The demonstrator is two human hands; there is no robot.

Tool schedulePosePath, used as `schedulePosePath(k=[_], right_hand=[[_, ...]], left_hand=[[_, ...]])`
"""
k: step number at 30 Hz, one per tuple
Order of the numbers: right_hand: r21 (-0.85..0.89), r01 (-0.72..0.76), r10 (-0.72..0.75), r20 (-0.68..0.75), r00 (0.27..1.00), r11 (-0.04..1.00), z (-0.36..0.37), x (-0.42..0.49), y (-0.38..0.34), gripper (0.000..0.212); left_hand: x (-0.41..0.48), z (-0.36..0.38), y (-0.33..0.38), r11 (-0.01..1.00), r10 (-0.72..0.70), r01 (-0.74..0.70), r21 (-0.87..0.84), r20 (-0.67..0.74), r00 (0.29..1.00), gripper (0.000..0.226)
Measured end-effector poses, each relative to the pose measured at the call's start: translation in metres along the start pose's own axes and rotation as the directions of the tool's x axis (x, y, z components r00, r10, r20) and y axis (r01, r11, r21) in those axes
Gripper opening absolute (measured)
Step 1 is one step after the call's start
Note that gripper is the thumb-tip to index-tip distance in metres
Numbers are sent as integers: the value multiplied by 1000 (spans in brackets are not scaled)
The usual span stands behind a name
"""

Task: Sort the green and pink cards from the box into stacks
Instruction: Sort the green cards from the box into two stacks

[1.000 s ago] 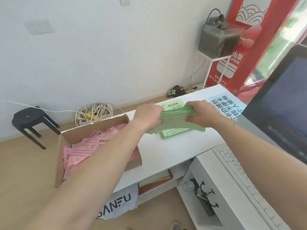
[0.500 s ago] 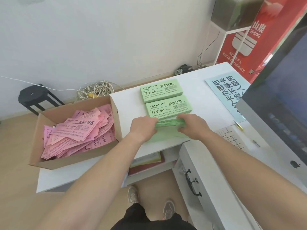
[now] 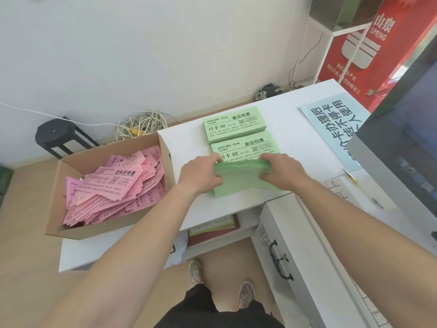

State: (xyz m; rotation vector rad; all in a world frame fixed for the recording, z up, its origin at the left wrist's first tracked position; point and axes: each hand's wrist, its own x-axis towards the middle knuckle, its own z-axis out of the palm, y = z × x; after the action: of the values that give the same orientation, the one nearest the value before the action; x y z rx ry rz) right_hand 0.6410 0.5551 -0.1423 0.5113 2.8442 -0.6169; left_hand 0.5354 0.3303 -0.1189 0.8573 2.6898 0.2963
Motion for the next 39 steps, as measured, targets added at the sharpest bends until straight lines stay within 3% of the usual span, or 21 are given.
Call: schedulePosePath(k=[6, 8, 15, 18, 20, 22, 30, 34, 37, 39], right_hand=[[-43, 1, -1, 7, 1000, 999, 6, -3, -2, 50], [-44, 2, -1, 13, 1000, 999, 9, -4, -1, 57], [-115, -32, 34, 17, 999, 993, 2, 2, 2, 52], [76, -122, 122, 6, 993, 990, 2, -4, 14, 52], [336, -156, 174, -26, 984, 929, 6, -12, 25, 50], [481, -165, 204, -29, 979, 861, 11, -19, 35, 52], [719, -155, 241, -19, 970, 677, 34, -19, 36, 66], [777, -136, 214, 2, 977, 615, 42, -9, 28, 44], [830, -126, 245, -12, 970, 543, 47, -6, 21, 43], [827, -115, 250, -32, 968, 550, 45, -5, 23, 46]], left_hand=[[-18, 27, -20, 878, -134, 82, -472, -77, 988, 43], [-17, 34, -19, 842, -158, 103, -529, -59, 986, 43], [-9, 37, -18, 777, -208, 150, -611, -24, 978, 41], [-9, 39, -20, 773, -209, 164, -613, -2, 978, 41], [-8, 39, -20, 770, -210, 167, -616, 2, 978, 41], [-7, 38, -20, 774, -204, 162, -612, 1, 979, 41], [-9, 37, -19, 780, -175, 130, -612, -14, 984, 35], [-7, 38, -16, 750, -182, 141, -647, 4, 983, 38], [-5, 39, -13, 713, -228, 186, -676, 27, 973, 45], [-5, 40, -14, 688, -252, 199, -698, 27, 967, 47]])
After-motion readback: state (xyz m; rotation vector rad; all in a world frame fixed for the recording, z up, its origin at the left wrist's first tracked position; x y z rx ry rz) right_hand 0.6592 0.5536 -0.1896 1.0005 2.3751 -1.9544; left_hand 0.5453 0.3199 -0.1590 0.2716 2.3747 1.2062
